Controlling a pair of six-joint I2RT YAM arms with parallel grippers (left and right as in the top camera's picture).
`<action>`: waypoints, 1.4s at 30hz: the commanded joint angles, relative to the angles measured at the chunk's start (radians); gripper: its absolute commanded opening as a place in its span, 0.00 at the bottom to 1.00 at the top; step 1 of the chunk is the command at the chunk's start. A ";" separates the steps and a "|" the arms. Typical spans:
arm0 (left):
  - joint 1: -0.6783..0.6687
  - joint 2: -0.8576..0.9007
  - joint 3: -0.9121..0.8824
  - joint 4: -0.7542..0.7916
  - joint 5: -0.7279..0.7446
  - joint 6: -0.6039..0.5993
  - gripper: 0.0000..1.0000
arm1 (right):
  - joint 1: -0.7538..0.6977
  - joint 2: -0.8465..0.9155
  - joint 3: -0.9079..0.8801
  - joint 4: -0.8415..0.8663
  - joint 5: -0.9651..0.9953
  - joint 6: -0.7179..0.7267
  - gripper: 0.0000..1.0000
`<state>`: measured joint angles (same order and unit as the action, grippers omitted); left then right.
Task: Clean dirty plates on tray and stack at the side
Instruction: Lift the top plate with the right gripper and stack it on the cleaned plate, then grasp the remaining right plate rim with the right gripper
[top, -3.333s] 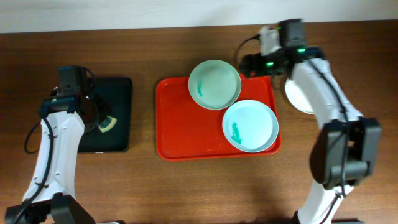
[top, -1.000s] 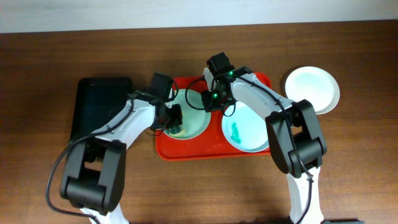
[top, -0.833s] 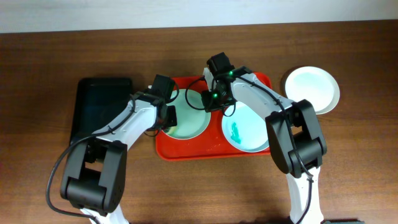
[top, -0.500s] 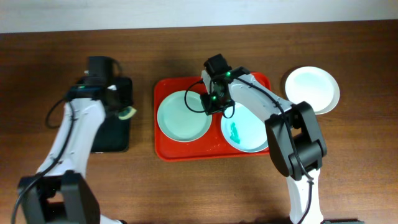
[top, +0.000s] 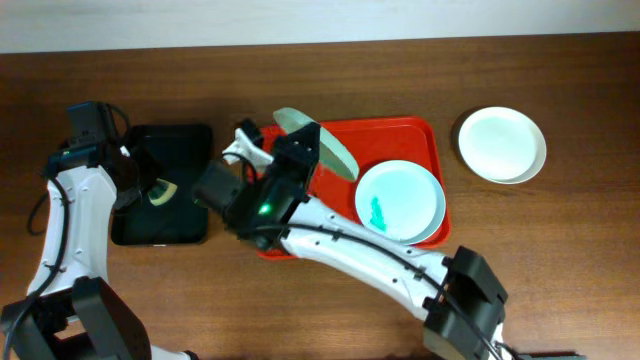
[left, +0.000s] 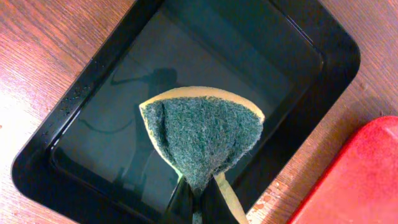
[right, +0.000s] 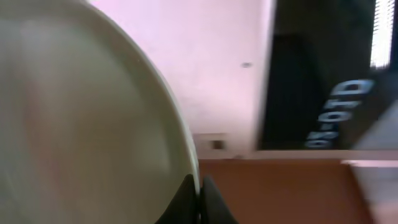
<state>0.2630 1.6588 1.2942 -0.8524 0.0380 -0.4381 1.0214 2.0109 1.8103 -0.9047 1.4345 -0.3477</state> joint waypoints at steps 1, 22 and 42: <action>0.002 -0.004 0.009 0.002 0.011 -0.006 0.00 | 0.017 -0.020 0.015 0.004 0.132 -0.102 0.04; -0.008 -0.002 0.001 0.016 0.011 -0.006 0.00 | -1.521 -0.006 -0.310 0.153 -1.826 0.518 0.04; -0.008 0.013 -0.003 0.032 0.027 -0.006 0.00 | -1.129 -0.008 -0.329 0.134 -1.855 0.105 0.75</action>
<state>0.2592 1.6608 1.2934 -0.8261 0.0532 -0.4381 -0.2001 2.0148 1.4864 -0.7589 -0.4942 -0.1738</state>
